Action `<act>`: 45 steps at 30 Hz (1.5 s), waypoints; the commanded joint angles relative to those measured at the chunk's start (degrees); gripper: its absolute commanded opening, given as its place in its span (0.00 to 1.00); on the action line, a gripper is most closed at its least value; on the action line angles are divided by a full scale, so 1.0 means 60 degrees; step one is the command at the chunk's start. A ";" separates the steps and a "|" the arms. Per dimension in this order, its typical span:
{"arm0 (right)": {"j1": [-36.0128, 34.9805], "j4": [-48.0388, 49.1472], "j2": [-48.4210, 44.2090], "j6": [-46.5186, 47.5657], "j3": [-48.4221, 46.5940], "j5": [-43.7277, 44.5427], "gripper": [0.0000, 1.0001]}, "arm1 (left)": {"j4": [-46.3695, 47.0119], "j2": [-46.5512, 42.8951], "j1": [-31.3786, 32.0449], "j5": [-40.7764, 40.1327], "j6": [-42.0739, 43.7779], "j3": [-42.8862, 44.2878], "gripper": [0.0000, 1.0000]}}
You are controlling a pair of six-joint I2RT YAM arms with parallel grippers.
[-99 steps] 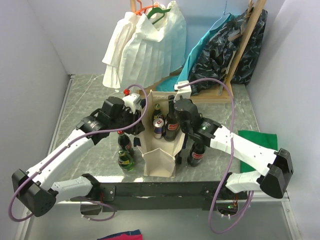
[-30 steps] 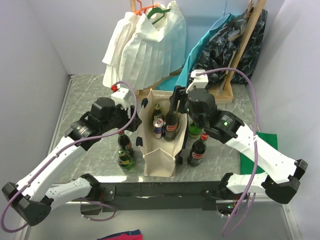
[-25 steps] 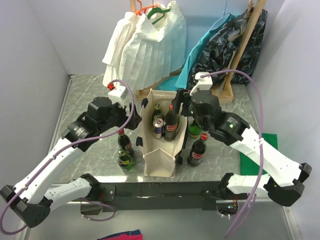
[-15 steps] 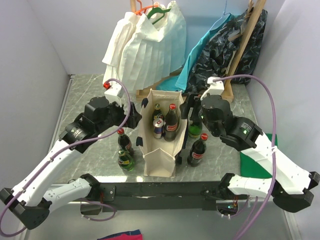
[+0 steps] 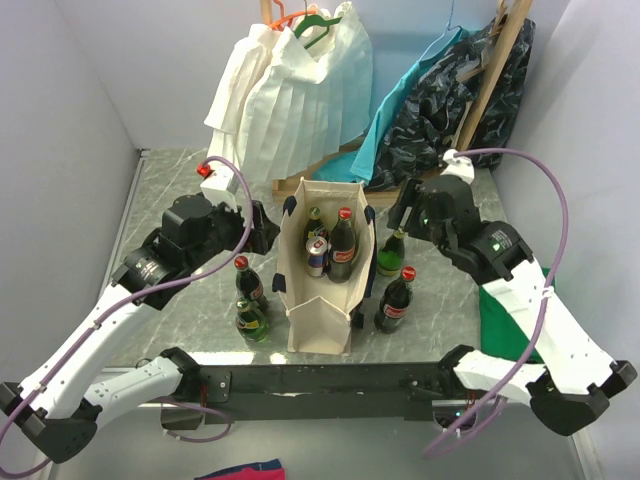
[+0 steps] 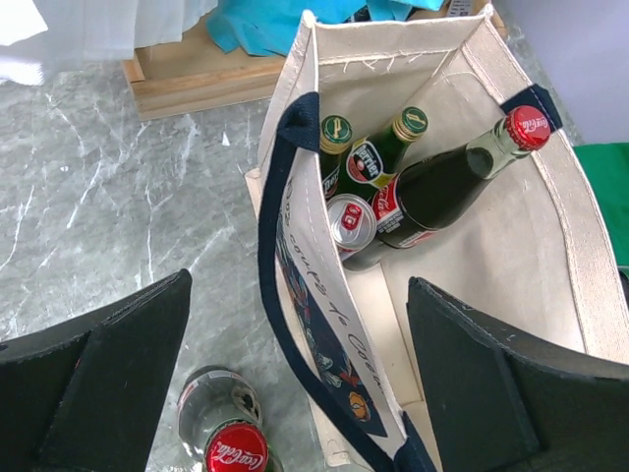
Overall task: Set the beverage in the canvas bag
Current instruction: Pick up the drink from the center of the board.
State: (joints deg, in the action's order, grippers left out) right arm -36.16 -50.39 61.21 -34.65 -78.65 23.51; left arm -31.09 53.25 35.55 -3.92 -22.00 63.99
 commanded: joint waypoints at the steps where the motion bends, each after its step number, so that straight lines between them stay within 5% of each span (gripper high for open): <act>1: 0.0839 -0.0185 0.0168 0.0253 -0.0103 -0.0900 0.78 | 0.0275 -0.0189 -0.0022 -0.0254 -0.0142 0.0249 0.96; 18: 0.2320 -0.0244 0.2161 0.0678 0.0174 -0.1837 0.76 | 0.0450 -0.0131 -0.0022 -0.0547 0.0004 -0.0396 0.96; 23: 0.2321 -0.0054 0.2586 0.0634 0.0306 -0.2058 0.66 | 0.0378 -0.0058 -0.0022 -0.0591 0.0121 -0.0454 0.96; 36: 0.2321 0.0386 0.2894 0.0575 0.0745 -0.2087 0.65 | 0.0333 0.0133 -0.0022 -0.0518 0.0209 -0.0337 0.96; 45: 0.2321 0.0400 0.3319 0.0649 0.0672 -0.1940 0.56 | 0.0289 0.0148 -0.0022 -0.0562 0.0195 -0.0323 0.96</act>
State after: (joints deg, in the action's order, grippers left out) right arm -22.35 -49.54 80.82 -31.40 -74.54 11.05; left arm -30.28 54.28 35.55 -6.96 -21.69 61.17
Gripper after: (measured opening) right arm 0.573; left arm 0.967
